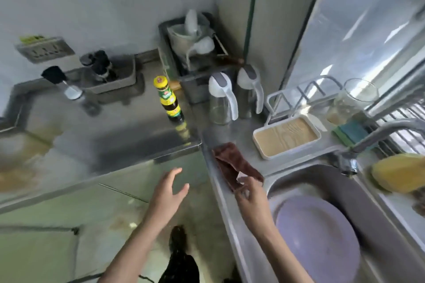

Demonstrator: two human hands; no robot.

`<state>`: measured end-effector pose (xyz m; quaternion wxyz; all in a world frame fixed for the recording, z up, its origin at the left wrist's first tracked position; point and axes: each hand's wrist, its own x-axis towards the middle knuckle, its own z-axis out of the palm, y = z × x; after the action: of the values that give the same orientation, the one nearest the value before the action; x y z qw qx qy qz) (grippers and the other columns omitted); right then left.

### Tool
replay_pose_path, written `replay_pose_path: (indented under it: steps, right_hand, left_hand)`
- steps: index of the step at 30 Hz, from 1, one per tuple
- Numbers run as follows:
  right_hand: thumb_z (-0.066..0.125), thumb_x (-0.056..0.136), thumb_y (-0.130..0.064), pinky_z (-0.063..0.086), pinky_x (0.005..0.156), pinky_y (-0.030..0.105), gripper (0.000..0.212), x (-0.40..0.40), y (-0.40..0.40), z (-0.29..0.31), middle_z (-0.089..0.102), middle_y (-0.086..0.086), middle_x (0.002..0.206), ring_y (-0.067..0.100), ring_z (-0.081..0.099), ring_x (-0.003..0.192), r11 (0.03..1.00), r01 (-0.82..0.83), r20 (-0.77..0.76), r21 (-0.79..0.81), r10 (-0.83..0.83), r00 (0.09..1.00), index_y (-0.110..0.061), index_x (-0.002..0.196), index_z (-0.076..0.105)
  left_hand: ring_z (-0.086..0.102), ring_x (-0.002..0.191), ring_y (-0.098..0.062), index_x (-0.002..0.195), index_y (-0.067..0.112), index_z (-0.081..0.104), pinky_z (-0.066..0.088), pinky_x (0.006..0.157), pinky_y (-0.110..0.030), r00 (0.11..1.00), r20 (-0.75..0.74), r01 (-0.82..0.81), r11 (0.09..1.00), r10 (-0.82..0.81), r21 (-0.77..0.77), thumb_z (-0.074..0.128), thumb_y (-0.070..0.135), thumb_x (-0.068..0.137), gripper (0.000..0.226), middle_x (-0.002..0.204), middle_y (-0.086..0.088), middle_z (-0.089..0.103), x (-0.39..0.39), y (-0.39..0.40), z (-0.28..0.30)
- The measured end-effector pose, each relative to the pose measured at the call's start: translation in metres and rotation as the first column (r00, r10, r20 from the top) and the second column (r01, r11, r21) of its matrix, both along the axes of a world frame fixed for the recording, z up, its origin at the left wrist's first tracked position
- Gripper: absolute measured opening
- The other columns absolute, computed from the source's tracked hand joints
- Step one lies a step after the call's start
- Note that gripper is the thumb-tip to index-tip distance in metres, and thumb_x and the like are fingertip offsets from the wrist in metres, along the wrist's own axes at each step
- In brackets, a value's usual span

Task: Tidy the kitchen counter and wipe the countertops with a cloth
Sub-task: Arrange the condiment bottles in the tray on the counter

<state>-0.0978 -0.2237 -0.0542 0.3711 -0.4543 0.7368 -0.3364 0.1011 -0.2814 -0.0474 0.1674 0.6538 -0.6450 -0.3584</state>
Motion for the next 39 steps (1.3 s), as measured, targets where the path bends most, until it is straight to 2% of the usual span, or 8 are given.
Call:
replay_pose_path:
  steps: [5, 11, 13, 18, 28, 32, 35, 39]
  right_hand:
    - [0.054, 0.083, -0.003, 0.033, 0.077, 0.022, 0.029, 0.067, -0.085, 0.014, 0.055, 0.003, 0.103, 0.018, 0.050, 0.101, 0.989, -0.150, -0.022, -0.010, 0.150, 0.988, -0.008, 0.112, 0.057]
    - [0.058, 0.085, -0.011, 0.041, 0.079, 0.028, 0.024, 0.127, -0.176, 0.023, 0.052, 0.006, 0.107, 0.021, 0.051, 0.097, 0.999, -0.046, 0.066, -0.020, 0.048, 0.997, -0.016, 0.106, 0.047]
    - [0.064, 0.084, -0.018, 0.041, 0.090, 0.035, 0.042, 0.140, -0.207, 0.021, 0.048, 0.007, 0.115, 0.026, 0.047, 0.110, 1.000, -0.002, 0.051, -0.003, 0.002, 0.999, -0.013, 0.120, 0.043]
    - [0.071, 0.079, -0.022, 0.024, 0.105, 0.028, 0.085, 0.168, -0.270, 0.019, 0.031, 0.009, 0.143, 0.020, 0.027, 0.131, 0.994, 0.103, 0.065, -0.037, -0.100, 0.993, -0.016, 0.145, 0.018]
    - [0.066, 0.082, -0.022, 0.039, 0.074, 0.033, 0.037, 0.186, -0.296, -0.011, 0.057, 0.008, 0.106, 0.030, 0.056, 0.097, 0.944, 0.323, -0.079, -0.074, -0.328, 0.941, -0.010, 0.111, 0.045]
    - [0.067, 0.080, -0.031, 0.040, 0.070, 0.032, 0.037, 0.199, -0.299, -0.008, 0.060, -0.002, 0.106, 0.022, 0.058, 0.092, 0.964, 0.256, -0.195, -0.074, -0.266, 0.944, -0.020, 0.110, 0.047]
    - [0.069, 0.077, -0.034, 0.047, 0.074, 0.037, 0.037, 0.215, -0.312, -0.003, 0.063, -0.005, 0.105, 0.020, 0.061, 0.091, 0.984, 0.175, -0.183, -0.023, -0.176, 0.967, -0.029, 0.106, 0.047]
    - [0.072, 0.075, -0.033, 0.050, 0.079, 0.039, 0.040, 0.238, -0.341, 0.008, 0.067, -0.010, 0.100, 0.013, 0.065, 0.087, 0.998, 0.061, -0.079, -0.009, -0.061, 0.995, -0.046, 0.096, 0.040]
  left_hand:
    - [0.047, 0.123, -0.022, 0.124, 0.012, 0.051, 0.035, 0.096, -0.029, 0.984, 0.017, -0.177, 0.984, 0.177, -0.011, 0.064, 0.017, 0.084, 0.042, 0.129, -0.006, 0.053, 0.083, -0.060, 0.006]
    - [0.049, 0.122, -0.024, 0.121, 0.008, 0.053, 0.037, 0.097, -0.033, 0.980, -0.081, -0.179, 0.983, 0.181, 0.026, 0.061, 0.014, 0.086, 0.036, 0.127, -0.009, 0.056, 0.159, -0.125, -0.002]
    - [0.048, 0.123, -0.025, 0.121, 0.009, 0.054, 0.035, 0.099, -0.033, 0.983, -0.048, -0.178, 0.984, 0.177, -0.022, 0.062, 0.017, 0.085, 0.039, 0.128, -0.010, 0.056, 0.179, -0.149, -0.009]
    - [-0.001, 0.143, -0.029, 0.146, 0.024, 0.012, 0.014, 0.112, -0.047, 0.942, 0.332, -0.083, 0.992, 0.049, 0.091, 0.065, 0.059, 0.070, 0.099, 0.156, -0.010, -0.004, 0.216, -0.191, -0.051]
    - [-0.010, 0.143, -0.031, 0.145, 0.026, -0.011, 0.012, 0.112, -0.051, 0.908, 0.408, 0.005, 0.976, -0.096, 0.218, 0.036, 0.085, 0.058, 0.115, 0.154, -0.006, -0.020, 0.244, -0.186, -0.088]
    - [0.015, 0.141, -0.034, 0.145, 0.025, 0.020, 0.020, 0.109, -0.051, 0.892, 0.445, -0.003, 0.983, -0.082, 0.186, 0.047, 0.078, 0.063, 0.100, 0.155, -0.013, 0.010, 0.245, -0.194, -0.083]
    - [0.054, 0.110, -0.033, 0.111, 0.020, 0.058, 0.038, 0.091, -0.045, 0.875, 0.483, -0.064, 0.997, 0.037, 0.039, 0.052, 0.067, 0.068, 0.064, 0.119, -0.010, 0.058, 0.249, -0.214, -0.073]
    - [0.053, 0.113, -0.027, 0.122, 0.020, 0.051, 0.036, 0.094, -0.039, 0.879, 0.439, -0.208, 0.978, 0.186, 0.000, 0.058, 0.052, 0.079, 0.054, 0.120, -0.006, 0.057, 0.252, -0.258, -0.059]
